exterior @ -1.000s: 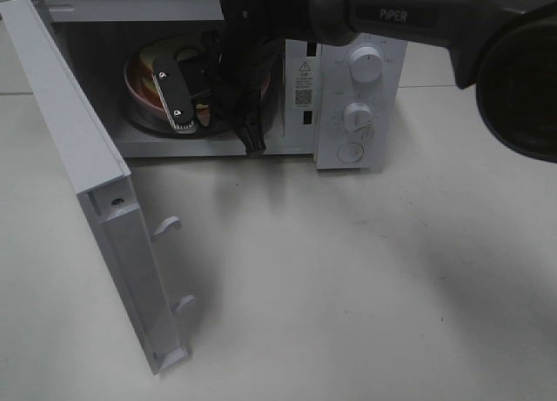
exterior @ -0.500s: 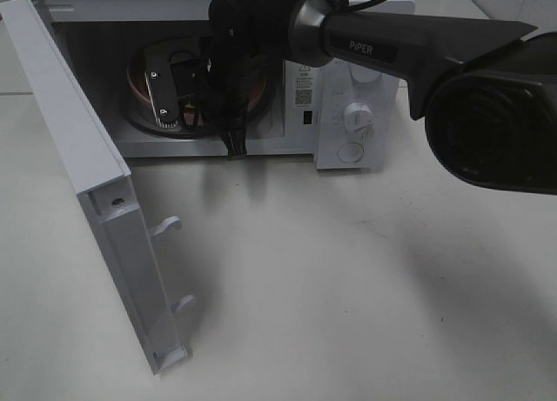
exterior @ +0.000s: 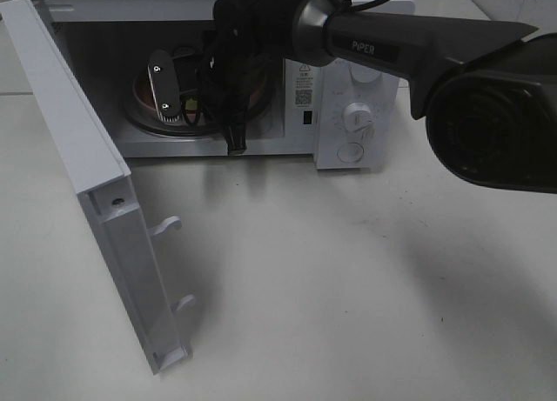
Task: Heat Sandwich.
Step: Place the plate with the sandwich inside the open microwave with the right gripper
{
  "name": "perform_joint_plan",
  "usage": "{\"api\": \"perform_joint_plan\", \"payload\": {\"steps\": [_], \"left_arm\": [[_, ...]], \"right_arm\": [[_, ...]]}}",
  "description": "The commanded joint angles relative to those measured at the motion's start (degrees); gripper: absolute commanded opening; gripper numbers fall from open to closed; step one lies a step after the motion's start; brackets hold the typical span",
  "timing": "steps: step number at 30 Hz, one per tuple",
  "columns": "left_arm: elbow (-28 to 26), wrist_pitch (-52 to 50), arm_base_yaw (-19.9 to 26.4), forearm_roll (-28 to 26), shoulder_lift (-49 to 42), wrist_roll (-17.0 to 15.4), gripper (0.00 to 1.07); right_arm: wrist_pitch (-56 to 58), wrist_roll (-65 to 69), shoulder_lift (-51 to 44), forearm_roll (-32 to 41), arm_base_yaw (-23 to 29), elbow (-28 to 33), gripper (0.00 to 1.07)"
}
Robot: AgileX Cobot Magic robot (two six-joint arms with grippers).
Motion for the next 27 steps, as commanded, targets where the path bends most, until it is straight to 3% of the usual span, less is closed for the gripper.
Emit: {"api": "perform_joint_plan", "payload": {"steps": [1,2,8,14,27], "left_arm": [[0.00,-0.57,0.23,-0.52,-1.26,-0.11,0.98],[0.00,-0.57,0.23,-0.52,-1.26,-0.11,0.98],[0.00,-0.57,0.23,-0.52,-1.26,-0.11,0.98],[0.00,-0.57,0.23,-0.52,-1.26,-0.11,0.98],[0.00,-0.57,0.23,-0.52,-1.26,-0.11,0.98]], "right_arm": [[-0.29,2.29,-0.46,-0.17,0.00,-0.52,0.44],[0.11,3.72,-0.46,-0.17,0.00,-0.52,0.55],[2.01,5.39,-0.92,-0.17,0.00,-0.34,0.71],[-0.11,5.44,-3.44,0.23,0.00,4.30,0.71],[-7.28,5.50,-13.52,0.23,0.00,21.37,0.72]]}}
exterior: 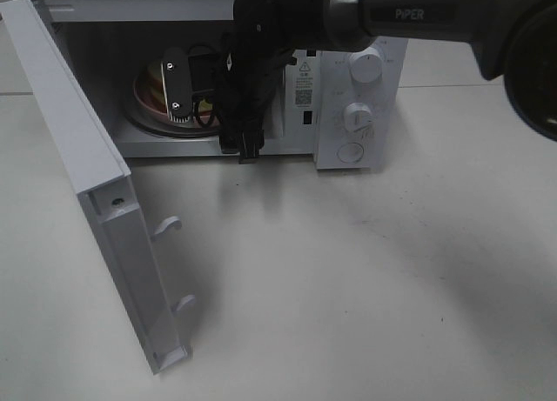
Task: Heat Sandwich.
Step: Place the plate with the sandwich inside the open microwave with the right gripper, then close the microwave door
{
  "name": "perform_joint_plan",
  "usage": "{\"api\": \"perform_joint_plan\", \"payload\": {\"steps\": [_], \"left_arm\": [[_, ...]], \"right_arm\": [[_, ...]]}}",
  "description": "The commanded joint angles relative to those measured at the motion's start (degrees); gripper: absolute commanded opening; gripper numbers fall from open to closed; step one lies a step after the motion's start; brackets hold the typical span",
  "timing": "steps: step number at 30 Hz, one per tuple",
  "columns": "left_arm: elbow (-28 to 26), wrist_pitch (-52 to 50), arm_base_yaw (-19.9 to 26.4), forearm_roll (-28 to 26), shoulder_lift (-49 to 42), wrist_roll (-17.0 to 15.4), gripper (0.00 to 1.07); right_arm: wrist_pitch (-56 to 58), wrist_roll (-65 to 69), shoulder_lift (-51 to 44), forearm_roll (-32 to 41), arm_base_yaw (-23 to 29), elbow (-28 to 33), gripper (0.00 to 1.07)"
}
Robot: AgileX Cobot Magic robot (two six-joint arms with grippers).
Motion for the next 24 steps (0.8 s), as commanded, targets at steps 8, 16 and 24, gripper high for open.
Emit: {"api": "perform_joint_plan", "payload": {"steps": [8,16,24], "left_arm": [[0.00,-0.57,0.23,-0.52,-1.26,-0.11,0.98],[0.00,-0.57,0.23,-0.52,-1.26,-0.11,0.98],[0.00,-0.57,0.23,-0.52,-1.26,-0.11,0.98]], "right_arm": [[-8.08,0.17,-10.71,0.11,0.00,16.33,0.72],[-14.78,4.30,-18.51,0.06,0.06,27.85,0.72],[-17.88,7.45,-26.59,0.00,0.06,39.30,0.72]]}}
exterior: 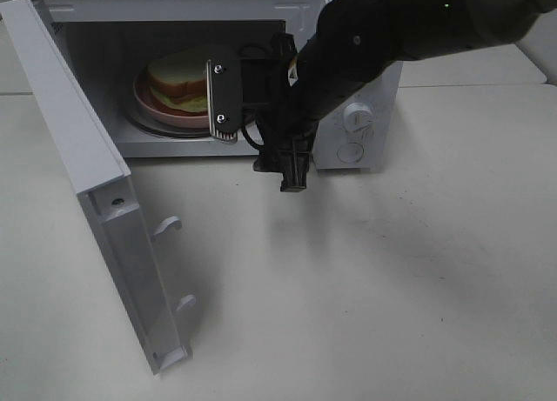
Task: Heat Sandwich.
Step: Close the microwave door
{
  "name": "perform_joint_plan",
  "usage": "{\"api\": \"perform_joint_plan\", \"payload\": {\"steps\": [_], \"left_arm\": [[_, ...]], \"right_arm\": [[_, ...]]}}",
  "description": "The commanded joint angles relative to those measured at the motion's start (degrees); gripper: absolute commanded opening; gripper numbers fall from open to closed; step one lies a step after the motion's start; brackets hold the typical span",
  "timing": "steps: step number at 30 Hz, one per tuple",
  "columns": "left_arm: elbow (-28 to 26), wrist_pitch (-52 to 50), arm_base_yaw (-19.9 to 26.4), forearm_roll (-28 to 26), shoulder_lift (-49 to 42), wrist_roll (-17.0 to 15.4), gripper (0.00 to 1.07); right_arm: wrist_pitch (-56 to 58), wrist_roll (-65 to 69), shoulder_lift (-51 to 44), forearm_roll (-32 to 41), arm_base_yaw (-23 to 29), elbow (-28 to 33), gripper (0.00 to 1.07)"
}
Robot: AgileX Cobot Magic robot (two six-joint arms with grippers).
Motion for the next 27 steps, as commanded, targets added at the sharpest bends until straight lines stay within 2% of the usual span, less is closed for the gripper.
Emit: {"api": "perform_joint_plan", "payload": {"steps": [1,2,9,12,22,25,27], "left_arm": [[0.00,-0.57,0.23,-0.52,-1.26,-0.11,0.98],[0.00,-0.57,0.23,-0.52,-1.26,-0.11,0.98],[0.00,-0.57,0.23,-0.52,-1.26,-0.11,0.98],[0.00,-0.57,0.23,-0.52,-1.26,-0.11,0.98],[0.00,-0.57,0.23,-0.52,-1.26,-0.11,0.98],[0.00,-0.57,0.23,-0.52,-1.26,-0.11,0.98],[0.00,-0.57,0.23,-0.52,-1.26,-0.11,0.98]], "right_arm": [[-1.49,1.32,-3.95,0.06,0.06,4.81,0.72],[-2.06,1.32,-6.07,0.17,0.06,8.02,0.72],[-4.01,4.18,-12.55,0.17,0.06,15.99,0.72],[-4.07,9.40,-16.67,0.17,0.06,19.77,0.72],[-2.06,29.85,-24.24,0.17,0.06,25.38,0.73],[2.86,38.62,-27.62,0.06,0.06,26.87,0.82],[4.07,40.22,-28.25,0.06,0.06,27.33,0.83]]}}
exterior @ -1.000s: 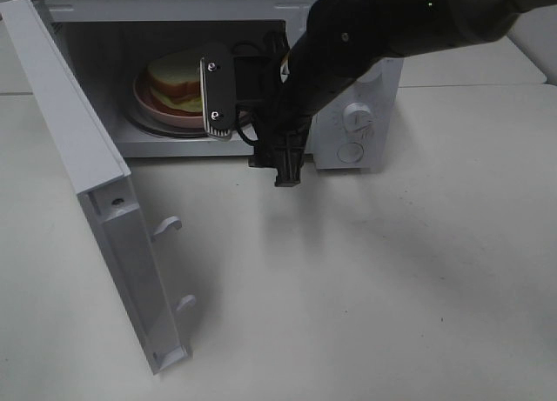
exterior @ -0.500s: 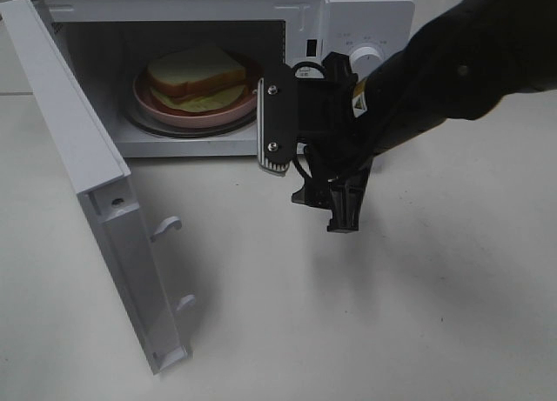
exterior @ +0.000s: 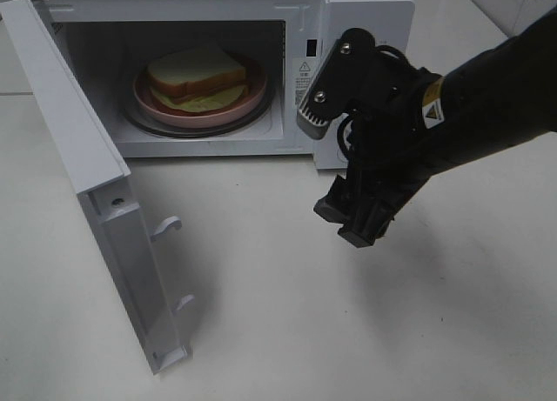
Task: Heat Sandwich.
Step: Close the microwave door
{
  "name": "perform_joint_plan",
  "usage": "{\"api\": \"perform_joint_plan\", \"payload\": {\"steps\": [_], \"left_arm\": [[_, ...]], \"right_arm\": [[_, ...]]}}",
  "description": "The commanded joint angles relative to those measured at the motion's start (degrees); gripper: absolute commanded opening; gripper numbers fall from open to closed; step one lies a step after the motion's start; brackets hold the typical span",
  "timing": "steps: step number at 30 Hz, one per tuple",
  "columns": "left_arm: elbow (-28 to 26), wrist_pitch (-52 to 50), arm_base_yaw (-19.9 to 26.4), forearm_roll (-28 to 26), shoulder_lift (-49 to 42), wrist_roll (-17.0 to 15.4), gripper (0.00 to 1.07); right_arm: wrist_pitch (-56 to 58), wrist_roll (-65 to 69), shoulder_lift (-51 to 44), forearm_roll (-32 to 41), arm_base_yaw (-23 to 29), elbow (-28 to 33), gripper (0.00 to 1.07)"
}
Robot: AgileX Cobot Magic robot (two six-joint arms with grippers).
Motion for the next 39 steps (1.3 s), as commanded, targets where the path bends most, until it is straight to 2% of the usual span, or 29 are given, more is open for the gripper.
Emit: {"api": "perform_joint_plan", "payload": {"steps": [1,6,12,23,32,39], "left_arm": [[0.00,-0.57,0.23,-0.52,-1.26,-0.11,0.98],[0.00,-0.57,0.23,-0.52,-1.26,-0.11,0.98],[0.00,-0.57,0.23,-0.52,-1.26,-0.17,0.98],[0.00,-0.57,0.23,-0.52,-1.26,-0.17,0.98],[0.00,-0.57,0.23,-0.52,-1.26,-0.17,0.98],[0.00,-0.57,0.23,-0.52,-1.26,-0.17,0.98]], "right_arm": [[5.10,7.62,-2.81,0.00,0.06,1.38,0.84],[17.99,13.87,-7.39,0.00,0.06,2.18,0.82],[26.24,23.61,-13.58,0.57,0.17,2.18,0.80],[40.91,26.93,-28.88,0.57,0.17,2.18,0.76],[49.22,26.99,-41.54,-0.52,0.17,2.18,0.76],[49.79,26.99,-51.57,-0.57,-0.86,2.75,0.76]]}}
